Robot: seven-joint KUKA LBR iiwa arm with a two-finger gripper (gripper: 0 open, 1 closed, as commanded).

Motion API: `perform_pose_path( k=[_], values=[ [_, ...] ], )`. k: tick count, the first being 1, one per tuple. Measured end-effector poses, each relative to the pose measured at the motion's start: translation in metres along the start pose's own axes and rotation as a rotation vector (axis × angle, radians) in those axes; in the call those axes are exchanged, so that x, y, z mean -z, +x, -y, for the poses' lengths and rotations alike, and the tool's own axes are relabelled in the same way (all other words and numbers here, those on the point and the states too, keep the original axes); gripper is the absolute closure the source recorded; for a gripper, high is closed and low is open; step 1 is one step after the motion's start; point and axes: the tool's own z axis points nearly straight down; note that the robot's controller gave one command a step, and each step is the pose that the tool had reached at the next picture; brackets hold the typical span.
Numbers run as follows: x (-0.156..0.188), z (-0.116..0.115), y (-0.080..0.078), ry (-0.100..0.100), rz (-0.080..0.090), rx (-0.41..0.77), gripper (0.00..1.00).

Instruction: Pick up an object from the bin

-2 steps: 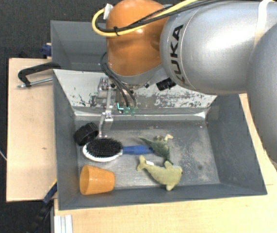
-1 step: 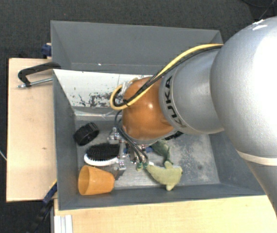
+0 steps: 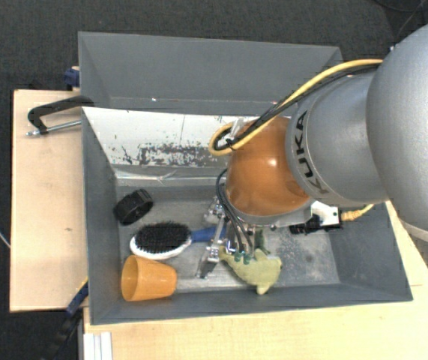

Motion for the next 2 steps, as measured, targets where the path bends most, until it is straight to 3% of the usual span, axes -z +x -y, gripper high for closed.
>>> perform_pose_path(
  k=[1,2],
  values=[
    [0.003,0.004,0.0,-0.002,0.0,-0.169,0.0],
    [-0.028,-0.009,0.004,-0.011,0.014,-0.346,0.0]
  ],
)
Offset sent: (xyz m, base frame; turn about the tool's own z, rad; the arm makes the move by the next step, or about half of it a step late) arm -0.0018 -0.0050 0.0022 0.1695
